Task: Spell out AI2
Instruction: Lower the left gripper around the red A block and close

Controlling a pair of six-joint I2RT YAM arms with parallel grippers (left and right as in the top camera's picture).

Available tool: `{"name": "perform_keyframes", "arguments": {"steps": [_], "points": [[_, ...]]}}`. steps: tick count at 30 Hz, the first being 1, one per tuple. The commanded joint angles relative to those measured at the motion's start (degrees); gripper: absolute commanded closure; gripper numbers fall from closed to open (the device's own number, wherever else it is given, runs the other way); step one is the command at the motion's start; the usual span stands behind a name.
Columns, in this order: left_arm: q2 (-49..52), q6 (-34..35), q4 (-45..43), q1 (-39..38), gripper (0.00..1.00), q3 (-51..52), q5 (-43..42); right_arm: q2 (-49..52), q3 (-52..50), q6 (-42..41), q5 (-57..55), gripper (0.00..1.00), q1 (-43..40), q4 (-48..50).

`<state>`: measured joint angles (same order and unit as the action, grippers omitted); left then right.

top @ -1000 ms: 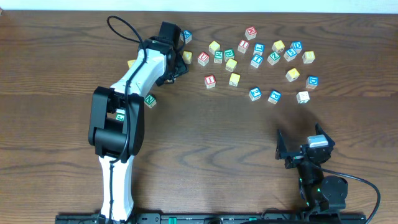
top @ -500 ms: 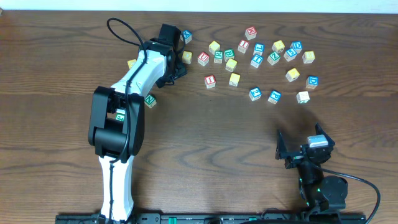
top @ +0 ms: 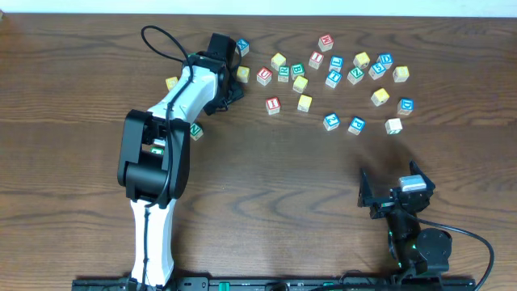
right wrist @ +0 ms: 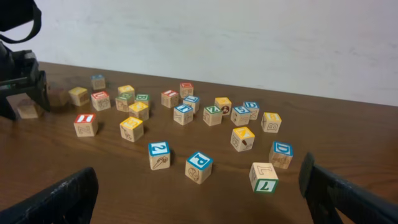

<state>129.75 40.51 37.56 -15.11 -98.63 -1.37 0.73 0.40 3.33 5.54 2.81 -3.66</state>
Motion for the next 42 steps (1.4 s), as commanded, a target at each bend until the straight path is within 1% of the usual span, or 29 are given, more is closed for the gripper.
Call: {"name": "perform_keyframes", "arguments": {"steps": [1,7,11,15,16,18,20,25,28,31,38,42], "points": [[2.1,0.26,0.26,0.31,0.38,0.35,-0.15,-0.17,-0.09,-0.72,-0.24,0.01,-0.42,-0.24],[1.77,0.07,0.46,0.31,0.38,0.35,-0.13,-0.17,-0.09,-0.72,-0.24,0.01,-0.42,-0.24],[1.05,0.09,1.97,0.31,0.44,-0.48,-0.11,-0.17,-0.09,-0.74,-0.24,0.01,-0.42,-0.24],[0.96,0.07,2.75,0.31,0.46,-1.75,-0.09,-0.17,-0.09,-0.72,-0.24,0.01,-0.42,-0.24],[0.96,0.09,2.84,0.31,0.48,-1.75,-0.07,-0.17,-0.09,-0.72,-0.24,0.01,-0.42,-0.24],[0.96,0.09,3.23,0.31,0.54,-1.75,-0.09,-0.17,-0.09,-0.74,-0.24,0.01,-0.42,-0.24],[0.96,0.07,3.43,0.31,0.55,-1.75,-0.07,-0.17,-0.09,-0.74,-0.24,0.01,-0.42,-0.24],[0.96,-0.02,3.43,0.31,0.54,-1.75,0.79,-0.17,-0.09,-0.74,-0.24,0.01,-0.42,-0.24],[0.96,-1.27,2.75,0.33,0.53,-1.79,1.01,-0.17,-0.09,-0.72,-0.24,0.01,-0.42,-0.24],[0.96,-3.02,1.75,0.31,0.49,-1.79,1.18,-0.17,-0.09,-0.74,-0.24,0.01,-0.42,-0.24],[0.96,-4.74,1.18,0.33,0.5,-1.81,2.56,-0.17,-0.09,-0.74,-0.24,0.01,-0.42,-0.24],[0.96,-4.9,1.11,0.31,0.6,-1.79,2.54,-0.17,-0.09,-0.74,-0.24,0.01,-0.42,-0.24]]}}
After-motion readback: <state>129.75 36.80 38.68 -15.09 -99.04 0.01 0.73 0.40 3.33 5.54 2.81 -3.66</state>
